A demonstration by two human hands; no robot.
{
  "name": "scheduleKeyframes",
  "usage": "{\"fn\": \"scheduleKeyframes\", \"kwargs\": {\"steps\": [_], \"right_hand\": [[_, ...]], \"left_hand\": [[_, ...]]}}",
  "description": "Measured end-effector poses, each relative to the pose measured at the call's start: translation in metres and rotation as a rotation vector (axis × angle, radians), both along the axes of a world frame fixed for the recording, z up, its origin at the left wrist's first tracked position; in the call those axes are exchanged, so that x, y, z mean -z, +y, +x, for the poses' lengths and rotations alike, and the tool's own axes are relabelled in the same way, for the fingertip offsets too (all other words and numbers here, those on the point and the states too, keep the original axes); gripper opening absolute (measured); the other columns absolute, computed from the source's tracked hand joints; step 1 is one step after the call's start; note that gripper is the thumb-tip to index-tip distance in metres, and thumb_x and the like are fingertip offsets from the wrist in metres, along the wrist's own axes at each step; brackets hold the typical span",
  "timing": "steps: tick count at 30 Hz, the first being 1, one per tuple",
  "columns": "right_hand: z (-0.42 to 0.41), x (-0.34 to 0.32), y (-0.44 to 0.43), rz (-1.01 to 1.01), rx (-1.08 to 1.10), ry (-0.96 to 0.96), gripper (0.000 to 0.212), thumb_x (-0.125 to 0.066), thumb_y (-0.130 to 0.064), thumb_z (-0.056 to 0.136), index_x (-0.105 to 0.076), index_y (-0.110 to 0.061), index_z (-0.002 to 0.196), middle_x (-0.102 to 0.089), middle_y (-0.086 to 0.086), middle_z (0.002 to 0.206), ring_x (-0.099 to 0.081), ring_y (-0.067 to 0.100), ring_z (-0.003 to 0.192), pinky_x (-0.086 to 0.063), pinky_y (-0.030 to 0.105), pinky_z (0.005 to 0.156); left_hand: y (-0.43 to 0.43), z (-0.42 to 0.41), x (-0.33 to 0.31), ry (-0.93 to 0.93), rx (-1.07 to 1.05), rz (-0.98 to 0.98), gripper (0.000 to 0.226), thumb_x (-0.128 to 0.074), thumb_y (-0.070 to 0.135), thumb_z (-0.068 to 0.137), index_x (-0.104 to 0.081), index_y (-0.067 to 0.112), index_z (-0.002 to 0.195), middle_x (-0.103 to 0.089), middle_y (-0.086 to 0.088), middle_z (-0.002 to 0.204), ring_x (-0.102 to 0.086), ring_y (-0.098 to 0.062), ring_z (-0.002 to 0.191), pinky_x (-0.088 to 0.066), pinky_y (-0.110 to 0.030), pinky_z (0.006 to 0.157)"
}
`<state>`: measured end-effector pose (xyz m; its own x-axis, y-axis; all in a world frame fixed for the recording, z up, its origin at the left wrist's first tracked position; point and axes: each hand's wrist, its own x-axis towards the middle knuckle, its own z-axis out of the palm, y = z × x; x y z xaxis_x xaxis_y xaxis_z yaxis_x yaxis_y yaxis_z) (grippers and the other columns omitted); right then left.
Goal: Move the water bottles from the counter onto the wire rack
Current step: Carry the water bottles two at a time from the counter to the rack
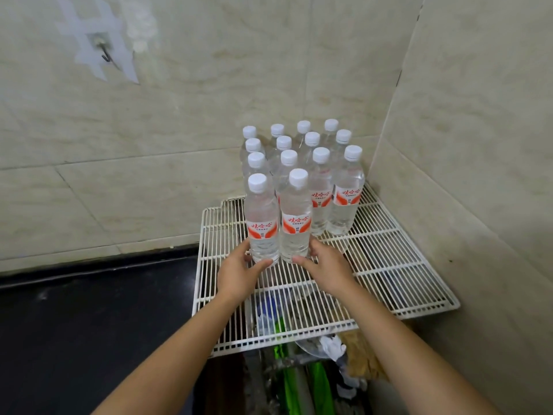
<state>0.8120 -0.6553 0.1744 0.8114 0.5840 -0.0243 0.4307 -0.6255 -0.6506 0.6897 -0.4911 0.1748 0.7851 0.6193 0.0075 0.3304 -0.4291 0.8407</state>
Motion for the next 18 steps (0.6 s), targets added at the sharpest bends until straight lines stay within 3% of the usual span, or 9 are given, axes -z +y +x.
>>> {"fn": "scheduleKeyframes", "kwargs": {"steps": [4,11,14,18], "right_hand": [[0.003,0.0,0.006,-0.025,-0.002,-0.022,0.054,-0.059,-0.054,0.094,-0.047,-0.036,0.144,-0.067,-0.006,0.128,-0.061,0.019,0.119,-0.053,0.042,0.097],[0.006,0.001,0.009,-0.092,-0.019,-0.051,0.054,-0.056,-0.051,0.097,-0.045,-0.029,0.145,-0.065,-0.002,0.13,-0.058,0.023,0.12,-0.051,0.041,0.097],[0.008,-0.006,0.009,-0.102,-0.039,-0.024,0.053,-0.058,-0.047,0.098,-0.045,-0.028,0.145,-0.065,-0.001,0.133,-0.058,0.024,0.124,-0.05,0.043,0.101],[0.007,-0.014,0.009,-0.035,-0.04,0.099,0.07,-0.068,-0.042,0.092,-0.035,-0.029,0.153,-0.048,-0.001,0.153,-0.046,0.025,0.142,-0.041,0.049,0.114]], "left_hand": [[0.002,0.008,0.001,0.045,-0.05,0.035,0.054,-0.077,0.044,0.083,-0.057,0.036,0.133,-0.071,0.014,0.118,-0.065,-0.008,0.1,-0.058,-0.041,0.084],[0.001,0.009,-0.002,0.089,-0.049,0.099,0.051,-0.073,0.043,0.087,-0.056,0.035,0.133,-0.065,0.015,0.101,-0.054,0.007,0.079,-0.043,-0.021,0.063],[-0.003,0.009,-0.007,0.114,-0.041,0.131,0.054,-0.07,0.045,0.089,-0.052,0.036,0.139,-0.061,0.016,0.103,-0.062,-0.006,0.089,-0.049,-0.027,0.07],[-0.002,0.0,-0.016,0.137,0.037,0.1,0.062,-0.068,0.043,0.091,-0.041,0.035,0.146,-0.062,0.005,0.137,-0.063,-0.019,0.12,-0.056,-0.043,0.095]]}}
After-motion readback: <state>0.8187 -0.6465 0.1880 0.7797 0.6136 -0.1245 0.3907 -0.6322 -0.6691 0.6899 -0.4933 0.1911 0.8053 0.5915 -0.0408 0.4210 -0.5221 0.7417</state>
